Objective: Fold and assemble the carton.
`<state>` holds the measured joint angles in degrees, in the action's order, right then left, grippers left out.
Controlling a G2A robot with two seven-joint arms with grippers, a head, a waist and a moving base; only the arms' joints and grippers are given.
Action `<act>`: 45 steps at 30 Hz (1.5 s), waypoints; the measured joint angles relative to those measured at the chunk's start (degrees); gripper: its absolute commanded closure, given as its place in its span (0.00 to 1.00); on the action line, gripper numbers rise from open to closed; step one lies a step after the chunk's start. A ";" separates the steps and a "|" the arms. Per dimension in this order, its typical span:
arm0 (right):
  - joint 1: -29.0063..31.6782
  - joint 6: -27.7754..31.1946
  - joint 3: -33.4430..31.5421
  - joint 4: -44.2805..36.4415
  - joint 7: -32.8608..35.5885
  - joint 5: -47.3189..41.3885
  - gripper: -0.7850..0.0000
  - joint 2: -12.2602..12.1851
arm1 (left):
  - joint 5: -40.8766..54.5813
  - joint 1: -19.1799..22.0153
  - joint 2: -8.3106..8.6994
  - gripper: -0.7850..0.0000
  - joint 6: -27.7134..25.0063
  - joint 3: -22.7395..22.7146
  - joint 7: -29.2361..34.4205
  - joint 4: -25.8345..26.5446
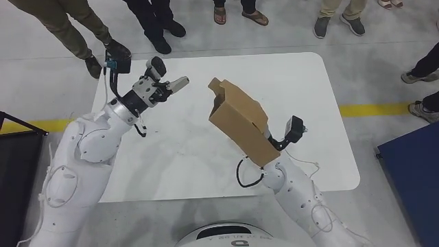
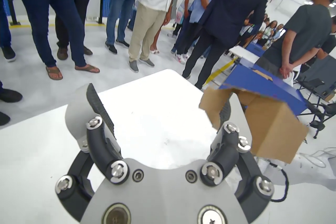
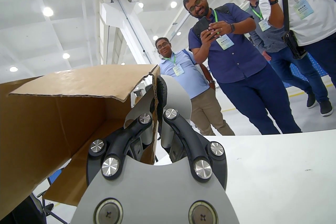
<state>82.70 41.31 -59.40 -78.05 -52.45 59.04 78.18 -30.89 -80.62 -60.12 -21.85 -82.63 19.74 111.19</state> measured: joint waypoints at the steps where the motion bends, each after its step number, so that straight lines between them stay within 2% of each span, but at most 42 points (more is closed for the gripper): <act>1: -0.03 -0.15 0.00 0.10 0.00 0.15 1.00 0.02 | -0.54 -0.06 0.02 0.00 0.55 -0.28 -0.09 0.67; 7: 0.00 -1.38 -0.17 0.30 0.02 1.66 1.00 0.07 | -0.85 -0.04 0.02 0.00 0.47 -0.20 -0.02 0.36; 9: 0.01 -1.28 -0.15 0.59 0.10 1.92 1.00 0.09 | -2.57 0.65 0.07 0.00 1.31 0.62 1.87 0.21; 12: -0.05 -1.46 0.08 0.96 0.25 2.42 1.00 0.16 | -3.10 5.02 -0.11 0.00 1.74 4.06 9.79 -1.89; 15: -0.01 -1.59 0.18 1.12 0.15 2.82 1.00 0.21 | 4.09 10.92 -0.45 0.00 0.41 6.81 15.32 -4.87; 20: 0.63 -1.85 -0.13 1.43 -0.84 3.38 1.00 0.17 | 6.29 17.10 -1.05 0.00 0.33 10.52 17.39 -7.82; 24: 1.06 -2.01 -0.59 1.46 -1.69 3.47 1.00 0.11 | 2.12 19.62 -1.55 0.00 1.50 14.72 19.32 -9.25; 33: 1.35 -2.11 -1.04 1.09 -1.80 3.95 1.00 0.06 | 1.78 21.50 -2.14 0.00 0.13 19.35 21.73 -11.51; 41: 0.65 -1.73 -1.01 0.89 -1.26 3.46 1.00 0.19 | 1.27 20.05 -1.90 0.00 -1.00 19.48 22.76 -11.74; 45: 0.09 -1.64 -0.80 0.99 -0.80 3.20 1.00 0.32 | 4.07 18.96 -1.70 0.00 -1.30 17.21 20.06 -10.48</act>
<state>82.79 39.67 -60.20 -77.06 -53.25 62.23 78.50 -26.82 -61.67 -61.82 -23.14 -65.42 39.81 100.71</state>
